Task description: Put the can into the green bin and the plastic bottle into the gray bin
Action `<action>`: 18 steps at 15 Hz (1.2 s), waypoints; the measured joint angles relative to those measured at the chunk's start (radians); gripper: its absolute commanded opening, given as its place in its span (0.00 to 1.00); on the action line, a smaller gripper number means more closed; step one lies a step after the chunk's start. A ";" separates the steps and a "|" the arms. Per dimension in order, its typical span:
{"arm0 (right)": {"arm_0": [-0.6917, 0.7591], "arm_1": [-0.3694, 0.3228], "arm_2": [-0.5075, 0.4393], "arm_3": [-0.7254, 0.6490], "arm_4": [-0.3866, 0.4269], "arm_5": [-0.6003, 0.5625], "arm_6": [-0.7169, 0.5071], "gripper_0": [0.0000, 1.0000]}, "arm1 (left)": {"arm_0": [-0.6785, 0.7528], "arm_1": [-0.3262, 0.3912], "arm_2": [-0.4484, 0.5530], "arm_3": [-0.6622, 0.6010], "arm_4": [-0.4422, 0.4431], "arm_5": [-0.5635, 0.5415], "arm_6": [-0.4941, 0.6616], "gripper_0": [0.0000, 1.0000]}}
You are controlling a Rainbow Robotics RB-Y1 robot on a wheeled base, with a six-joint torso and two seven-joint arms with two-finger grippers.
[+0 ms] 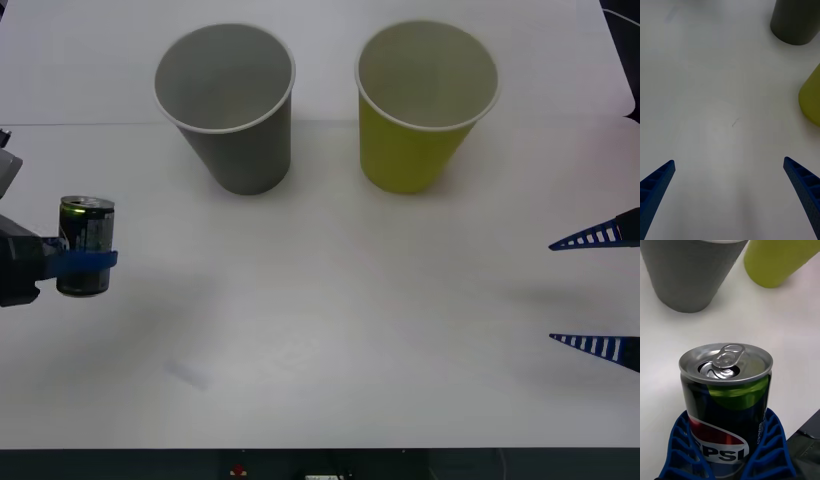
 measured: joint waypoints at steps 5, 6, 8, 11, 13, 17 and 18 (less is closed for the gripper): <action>0.000 0.000 0.000 0.000 0.000 0.000 0.000 1.00 | -0.129 0.065 -0.078 0.018 0.104 -0.001 -0.076 0.00; 0.000 0.000 0.000 0.000 0.000 0.000 0.000 1.00 | -0.191 0.077 -0.116 0.056 0.132 -0.003 -0.113 0.00; 0.000 0.000 0.000 0.000 0.000 0.000 0.000 1.00 | -0.358 0.086 -0.198 0.154 0.148 -0.068 -0.167 0.00; 0.000 0.000 0.000 0.000 0.000 0.000 0.000 1.00 | -0.616 0.080 -0.327 0.316 0.130 -0.156 -0.184 0.00; 0.000 0.000 0.000 0.000 0.000 0.000 0.000 1.00 | -0.760 0.075 -0.431 0.425 0.116 -0.159 -0.199 0.00; 0.000 0.000 0.000 0.000 0.000 0.000 0.000 1.00 | -1.003 -0.020 -0.565 0.604 0.020 -0.159 -0.207 0.00; 0.000 0.000 0.000 0.000 0.000 0.000 0.000 1.00 | -1.050 -0.056 -0.582 0.642 -0.019 -0.159 -0.206 0.00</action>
